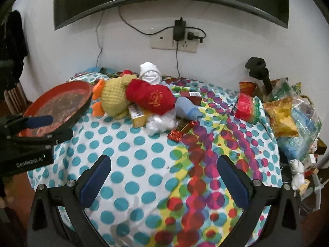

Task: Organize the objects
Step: 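Grasp the yellow crocheted duck with the left tool while the right tool grasps the red sock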

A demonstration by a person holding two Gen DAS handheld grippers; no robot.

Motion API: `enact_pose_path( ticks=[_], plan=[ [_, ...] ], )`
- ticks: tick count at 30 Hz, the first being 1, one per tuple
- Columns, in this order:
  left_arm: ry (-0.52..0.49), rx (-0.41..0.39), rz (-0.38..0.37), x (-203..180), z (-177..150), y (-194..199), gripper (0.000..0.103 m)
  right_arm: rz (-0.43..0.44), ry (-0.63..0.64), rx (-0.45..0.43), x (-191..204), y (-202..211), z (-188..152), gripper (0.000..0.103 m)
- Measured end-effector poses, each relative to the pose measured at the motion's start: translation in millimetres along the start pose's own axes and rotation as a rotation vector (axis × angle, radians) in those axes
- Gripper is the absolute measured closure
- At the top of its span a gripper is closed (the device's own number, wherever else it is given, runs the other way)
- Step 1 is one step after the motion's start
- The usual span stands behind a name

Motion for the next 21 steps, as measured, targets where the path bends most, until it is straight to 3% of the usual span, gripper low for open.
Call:
enact_pose_path(
  ticks=[13,19,21],
  plan=[
    [-0.029,0.007,0.037,9.5,16.2,-42.2,0.039,0.065,0.046,0.005,8.5,-58.6,46.3,0.000],
    [-0.085,-0.030,0.070,2.9,18.9,-50.4,0.038,0.058,0.090,0.020,16.8,-90.5,64.4,0.000],
    [-0.089,-0.018,0.047,1.1,18.6,-56.2,0.038,0.052,0.103,0.026,17.9,-101.0,68.7,0.001]
  ],
)
Point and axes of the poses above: each gripper's, at about its wrist camera, not at the fingertips, and y roughly against the way its jaws point, x to its left, z to its top, the point moved 2 cm from there along -y, roughly the way its jaws point, and after that the axes turned 2 degrees about x, right-handed, at the moved point
